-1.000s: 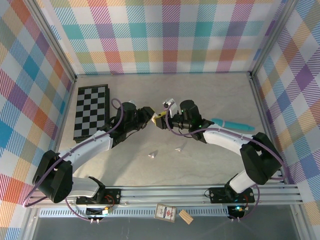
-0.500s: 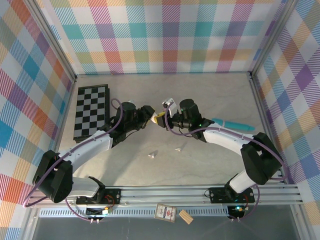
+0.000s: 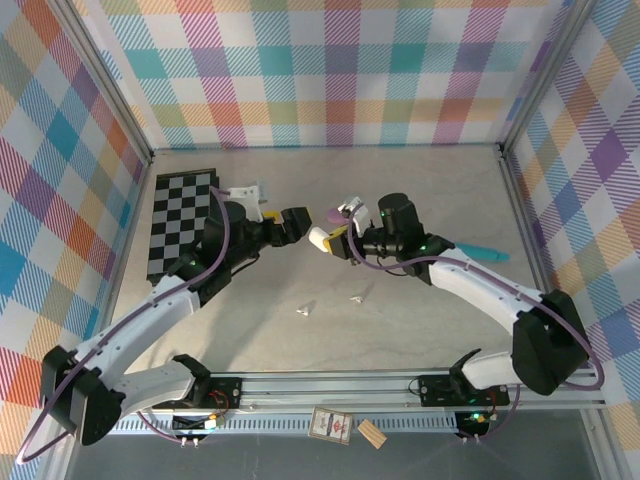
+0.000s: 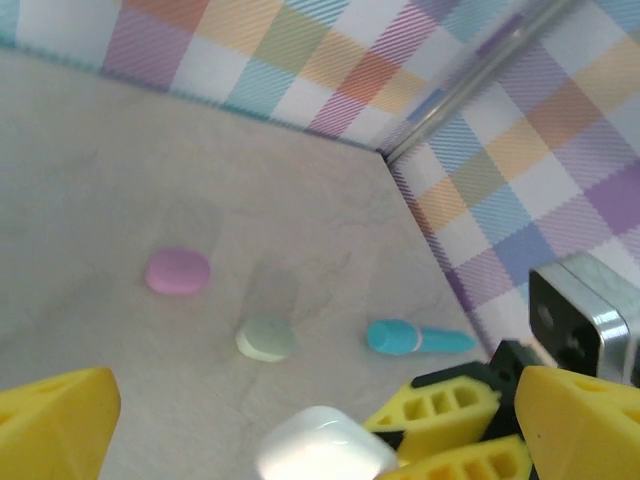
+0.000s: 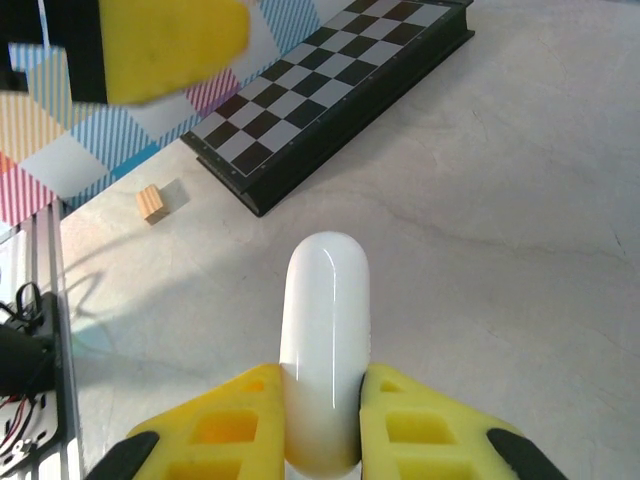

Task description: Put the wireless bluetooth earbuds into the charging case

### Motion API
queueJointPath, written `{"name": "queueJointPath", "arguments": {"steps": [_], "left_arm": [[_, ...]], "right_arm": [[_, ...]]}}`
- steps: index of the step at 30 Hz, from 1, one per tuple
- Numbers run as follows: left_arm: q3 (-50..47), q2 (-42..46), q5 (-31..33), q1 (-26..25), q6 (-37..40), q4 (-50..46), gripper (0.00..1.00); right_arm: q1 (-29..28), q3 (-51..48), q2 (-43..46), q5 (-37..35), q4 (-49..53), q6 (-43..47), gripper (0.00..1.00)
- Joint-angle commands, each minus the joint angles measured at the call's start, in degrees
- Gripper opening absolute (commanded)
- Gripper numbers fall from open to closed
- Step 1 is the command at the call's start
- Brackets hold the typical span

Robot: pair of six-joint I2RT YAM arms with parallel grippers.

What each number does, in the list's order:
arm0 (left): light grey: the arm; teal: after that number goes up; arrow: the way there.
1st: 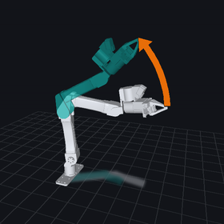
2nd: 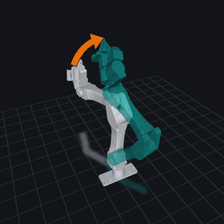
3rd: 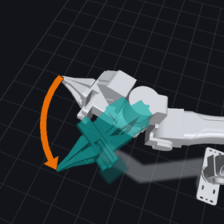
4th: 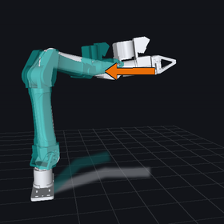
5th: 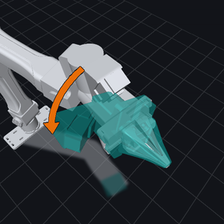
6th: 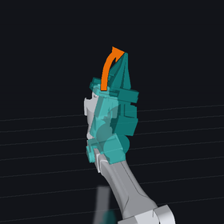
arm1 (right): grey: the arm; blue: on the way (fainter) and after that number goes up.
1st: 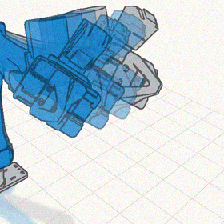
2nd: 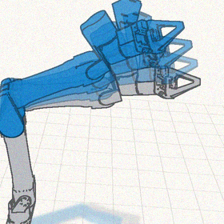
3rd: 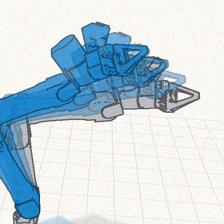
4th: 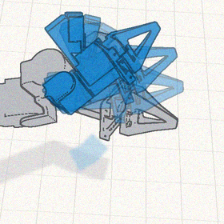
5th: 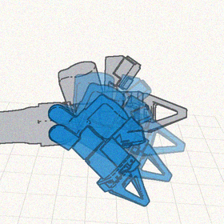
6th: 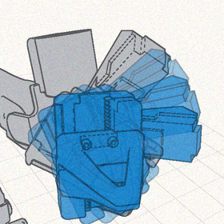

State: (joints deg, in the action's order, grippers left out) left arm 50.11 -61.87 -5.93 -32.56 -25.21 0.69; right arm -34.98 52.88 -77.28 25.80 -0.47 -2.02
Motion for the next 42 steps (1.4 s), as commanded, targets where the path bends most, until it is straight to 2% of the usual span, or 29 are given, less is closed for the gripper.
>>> {"name": "queueJointPath", "arguments": {"steps": [1,3,5,8,11,18,22,26,36,37,38,42], "left_arm": [[0.44,1.62,-4.96,-0.09,22.1,-5.06,1.0],[-0.12,2.39,-11.49,-0.05,28.27,-6.45,0.98],[-1.24,3.1,-20.78,-0.05,32.98,-7.09,0.94],[-2.12,3.21,-30.29,-0.05,35.57,-8.25,0.89],[-2.86,2.83,-36.82,-0.05,35.31,-6.17,0.81],[-2.47,-0.1,-46.86,-0.22,32.51,-1.16,0.73],[-1.53,-1.41,-49.69,-0.82,32.46,-2.06,0.62],[-1.33,-1.7,-51.19,-1.43,32.16,-1.74,0.43],[-0.27,-1.97,-51.24,-1.9,31.13,-1.59,0.38],[-0.26,-1.98,-50.6,-1.9,31.08,-1.72,0.3],[-0.23,-1.95,-50.23,-1.89,31.46,-2.17,0.25],[-0.69,-1.38,-49.17,-1.99,32.4,-2.84,0.15]], "right_arm": [[1.2,2.53,3.56,6.62,8.49,5.49,0.18],[1.54,3.57,5.13,7.99,12.3,7.15,0.19],[1.58,5.1,6.46,9.68,17.04,11.47,0.19],[1.58,7.48,7.87,12.88,22.74,14.91,0.19],[1.58,9.35,8.6,16.99,26.51,16.99,0.19],[1.58,11.12,9.39,23.42,27.13,17.93,0.2],[1.58,11.07,9.18,25.05,26.14,17.53,0.2],[1.58,10.84,8.66,26.1,25.4,17.36,0.2],[1.5,11.54,6.79,27.02,26.13,17.32,0.2],[1.56,11.55,6.77,26.85,25.96,17.15,0.2],[1.56,11.54,6.78,26.68,25.86,17.05,0.21],[1.5,11.54,7.12,26.59,25.34,16.61,0.22]]}}
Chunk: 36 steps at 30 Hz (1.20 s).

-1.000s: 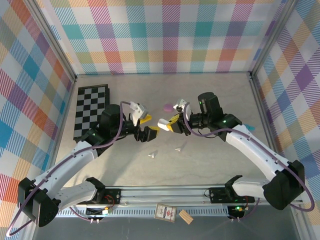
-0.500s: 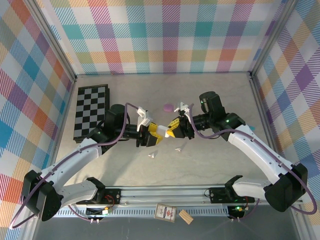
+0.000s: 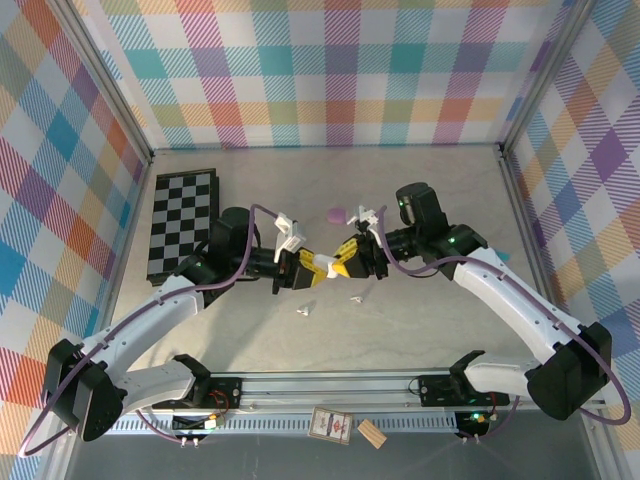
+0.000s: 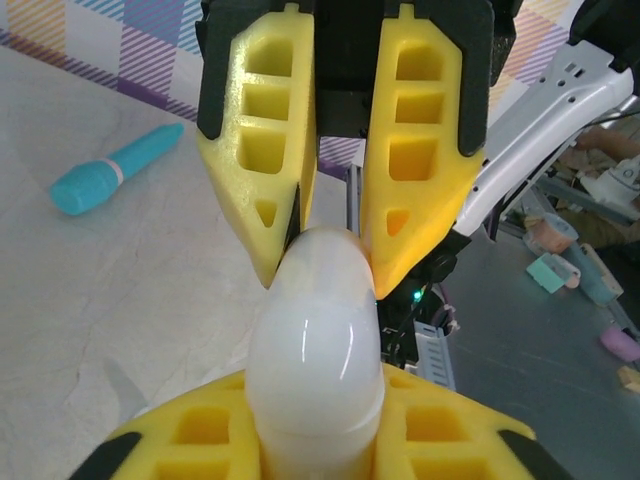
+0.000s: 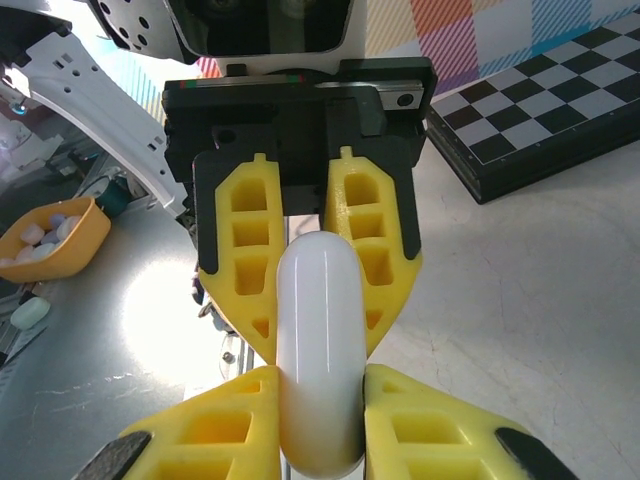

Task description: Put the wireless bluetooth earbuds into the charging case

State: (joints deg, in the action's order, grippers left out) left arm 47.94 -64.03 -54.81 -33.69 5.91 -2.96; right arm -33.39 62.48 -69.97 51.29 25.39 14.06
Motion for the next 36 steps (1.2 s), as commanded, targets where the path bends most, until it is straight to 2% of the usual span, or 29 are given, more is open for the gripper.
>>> {"name": "queueJointPath", "arguments": {"steps": [1,2,6,9,15,20,26,28,31,36], "left_arm": [[1.35,0.91,0.24,-0.98,1.51,0.92,0.14],[1.12,1.08,0.83,-1.09,1.71,1.15,0.13],[-0.81,2.31,2.44,-1.63,1.44,5.03,0.13],[-1.06,2.19,1.54,-1.75,-0.66,7.81,0.13],[-1.56,3.16,1.88,-1.82,3.92,4.93,0.13],[-5.28,5.1,3.74,-1.81,5.99,10.09,0.15],[-10.85,6.4,7.52,-1.83,10.04,19.3,0.17],[-12.5,6.99,10.02,-1.81,10.06,21.59,0.18],[-14.38,7.34,11.36,-1.82,8.53,25.56,0.18],[-17.14,7.85,12.29,-1.82,5.23,32.36,0.18]], "right_arm": [[-0.09,2.03,-0.08,0.84,-0.51,0.44,0.23],[-0.08,2.08,-0.02,0.54,-0.52,0.31,0.24],[-0.1,1.77,0.12,-3.25,-1.58,-0.61,0.44],[-0.1,1.88,-0.63,-7.9,-1.64,-1.25,0.54],[0.18,0.54,1.7,-13.99,-6.12,-5.5,0.58],[3.28,-0.68,4.17,-14.75,-10.16,-12.86,0.59],[4.27,-2.68,6.59,-13.02,-12.57,-15.6,0.75],[5.08,-4.18,7.25,-16.08,-14.0,-18.77,0.79],[7.58,-7.01,6.69,-22.3,-15.31,-26.67,0.8],[11.33,-10.8,1.59,-29.57,-8.78,-36.47,0.77]]}}
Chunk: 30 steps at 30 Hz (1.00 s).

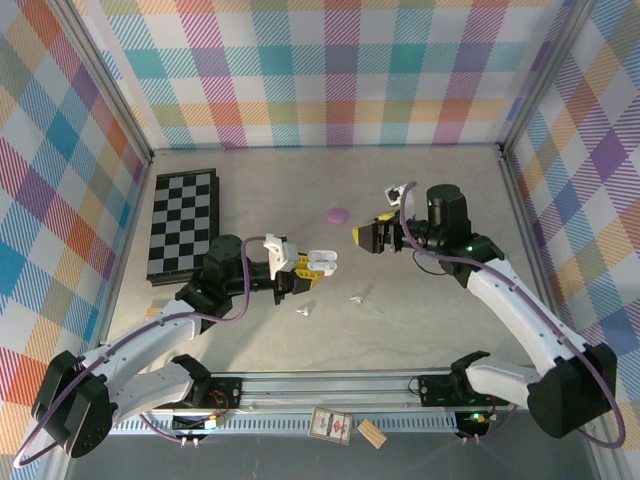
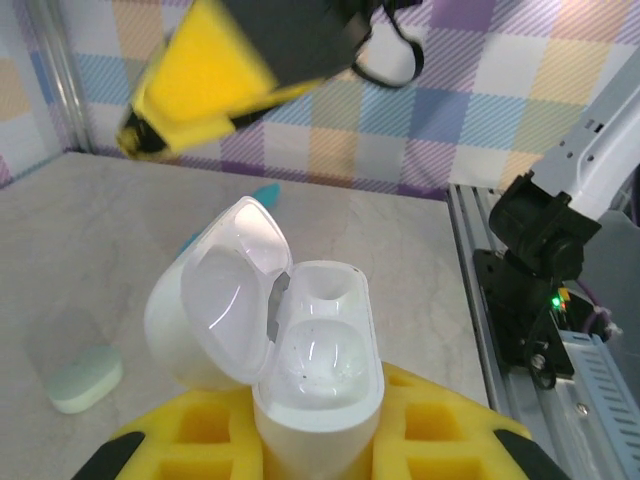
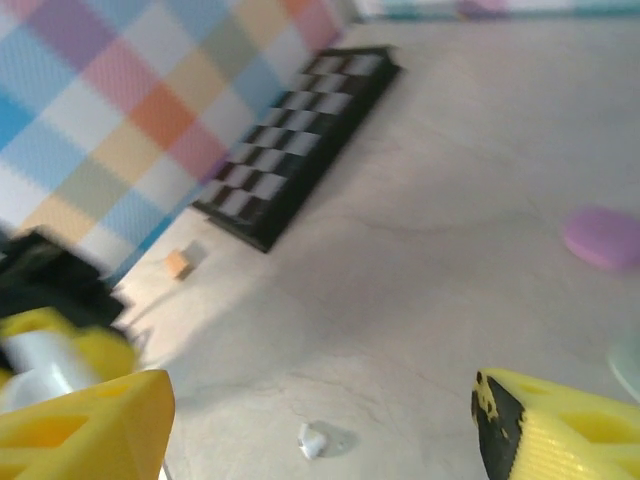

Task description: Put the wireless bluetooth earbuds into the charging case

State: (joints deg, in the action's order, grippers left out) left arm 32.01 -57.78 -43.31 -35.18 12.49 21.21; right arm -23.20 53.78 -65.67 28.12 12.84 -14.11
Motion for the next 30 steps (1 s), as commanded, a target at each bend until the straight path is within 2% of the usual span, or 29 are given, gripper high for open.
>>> {"name": "queueJointPath", "arguments": {"steps": [1,5,8,14,22,30], "left_arm": [[-1.65,1.76,1.07,-0.33,-1.78,9.18,0.18],[-2.26,2.07,1.62,-0.33,-1.99,10.06,0.18],[-2.22,1.78,1.33,-0.33,-2.01,10.69,0.18],[-1.42,-0.1,0.26,-0.33,-2.04,11.12,0.18],[-1.02,-0.44,-0.19,-0.33,-1.99,10.85,0.18],[-0.98,0.81,-0.08,-0.33,-1.42,8.61,0.18]], "right_arm": [[1.1,-2.8,-3.98,-7.79,5.62,-9.61,0.76],[1.1,-5.0,-8.79,-5.97,9.58,-18.56,0.73],[0.69,-8.96,-10.89,-2.22,5.56,-25.79,0.69],[-2.36,-14.86,-13.51,-2.2,-1.4,-34.32,0.63],[-6.71,-15.79,-19.13,-2.56,-5.93,-37.99,0.61],[-7.7,-15.63,-22.28,-3.33,-7.11,-38.98,0.59]]}}
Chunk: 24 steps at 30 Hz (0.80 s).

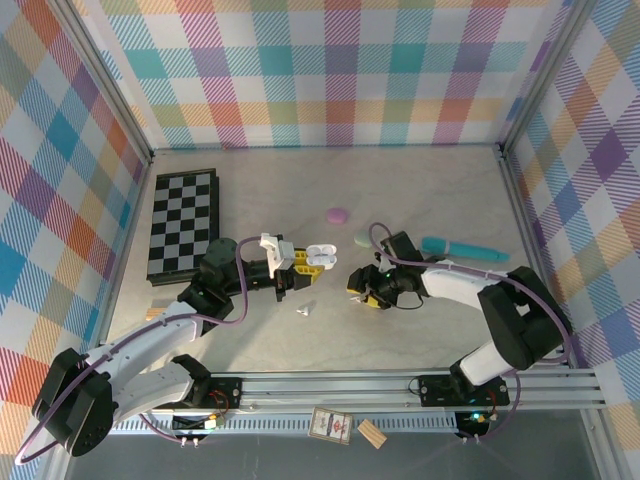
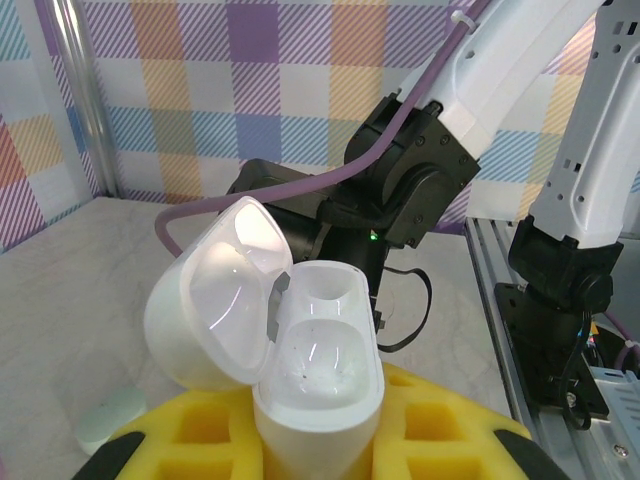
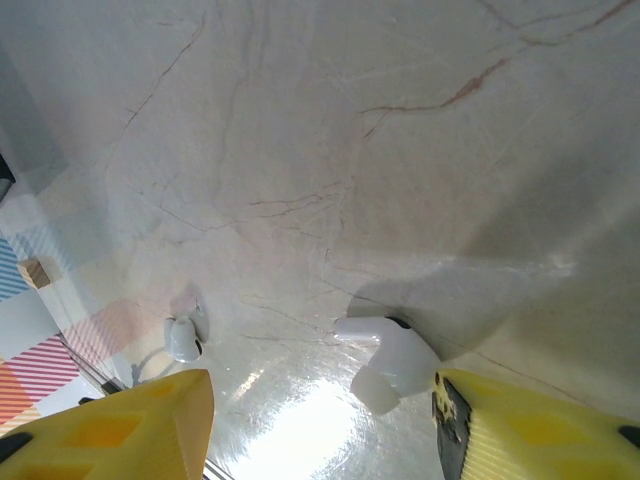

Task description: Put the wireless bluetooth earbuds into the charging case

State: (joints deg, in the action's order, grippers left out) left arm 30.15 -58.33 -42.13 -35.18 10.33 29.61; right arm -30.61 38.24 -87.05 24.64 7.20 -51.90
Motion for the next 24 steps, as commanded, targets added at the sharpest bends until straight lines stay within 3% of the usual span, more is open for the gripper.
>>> {"name": "queueJointPath", "arguments": {"steps": [1,17,24], "left_arm": [[0.87,1.48,-1.28,-0.33,0.75,0.11,0.18],[0.43,2.89,-0.28,-0.3,1.67,-1.67,0.18],[0.56,2.79,-0.14,-0.33,1.99,-2.05,0.18]], "right_arm": [[-0.33,0.04,-1.23,0.18,-1.51,-1.14,0.59],[-0.54,4.08,-3.76,3.13,-4.87,1.59,0.55],[-0.65,5.57,-2.6,-2.52,3.99,6.09,0.55]]}}
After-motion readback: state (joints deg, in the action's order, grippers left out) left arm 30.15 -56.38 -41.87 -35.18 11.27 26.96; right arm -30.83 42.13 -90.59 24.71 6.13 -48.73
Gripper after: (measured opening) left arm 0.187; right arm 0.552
